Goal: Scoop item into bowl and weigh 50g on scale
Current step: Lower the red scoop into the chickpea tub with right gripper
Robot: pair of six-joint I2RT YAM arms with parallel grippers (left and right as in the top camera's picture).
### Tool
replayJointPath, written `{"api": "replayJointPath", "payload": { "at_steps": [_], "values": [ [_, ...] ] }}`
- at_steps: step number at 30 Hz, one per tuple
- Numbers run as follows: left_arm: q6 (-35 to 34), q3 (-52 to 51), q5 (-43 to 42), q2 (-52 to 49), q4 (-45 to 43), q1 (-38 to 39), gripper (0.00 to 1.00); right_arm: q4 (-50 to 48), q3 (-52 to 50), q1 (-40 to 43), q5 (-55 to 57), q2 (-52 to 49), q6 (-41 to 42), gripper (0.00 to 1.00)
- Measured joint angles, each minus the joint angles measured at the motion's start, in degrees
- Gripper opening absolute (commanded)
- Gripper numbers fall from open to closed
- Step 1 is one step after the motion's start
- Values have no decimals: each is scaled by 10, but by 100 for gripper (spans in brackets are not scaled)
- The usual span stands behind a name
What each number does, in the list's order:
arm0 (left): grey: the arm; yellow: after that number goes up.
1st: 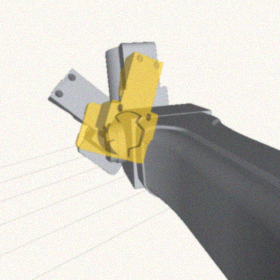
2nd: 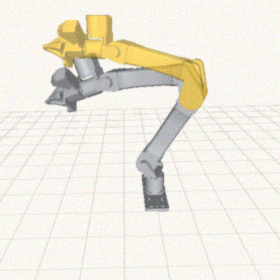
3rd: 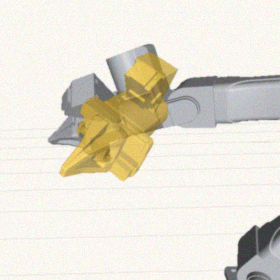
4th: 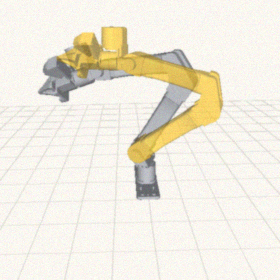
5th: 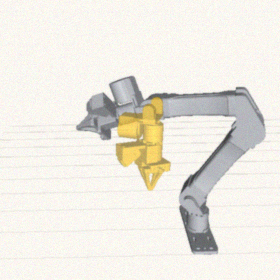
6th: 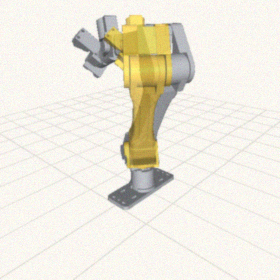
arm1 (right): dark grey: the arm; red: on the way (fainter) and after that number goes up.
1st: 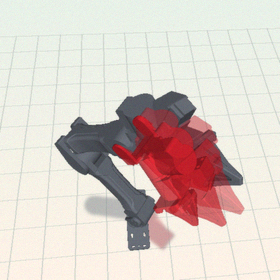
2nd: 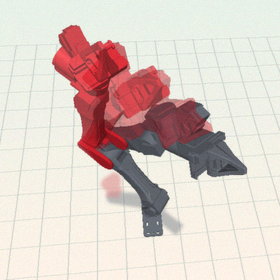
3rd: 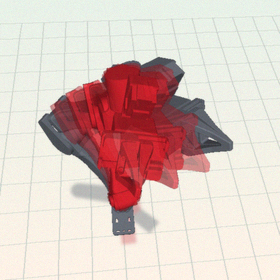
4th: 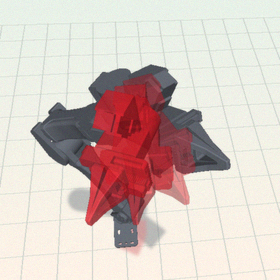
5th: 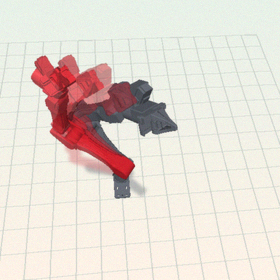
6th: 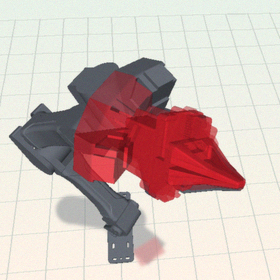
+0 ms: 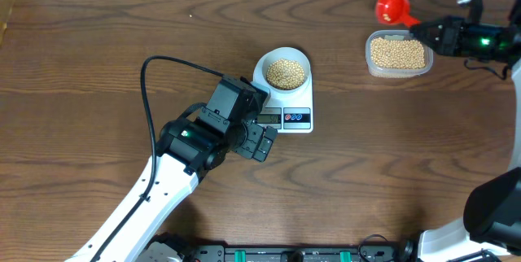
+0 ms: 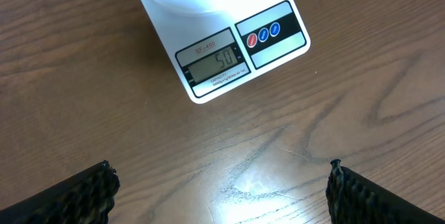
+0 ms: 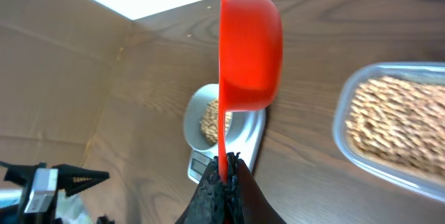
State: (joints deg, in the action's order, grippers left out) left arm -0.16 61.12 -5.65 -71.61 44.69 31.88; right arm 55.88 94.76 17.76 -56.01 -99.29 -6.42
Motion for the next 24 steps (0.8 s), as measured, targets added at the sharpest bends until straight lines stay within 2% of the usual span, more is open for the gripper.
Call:
{"api": "replayJointPath", "payload": {
  "at_steps": [24],
  "values": [
    [0,0,0,0,0,0,98,33,0,17,142,2,-1,1]
  ]
}}
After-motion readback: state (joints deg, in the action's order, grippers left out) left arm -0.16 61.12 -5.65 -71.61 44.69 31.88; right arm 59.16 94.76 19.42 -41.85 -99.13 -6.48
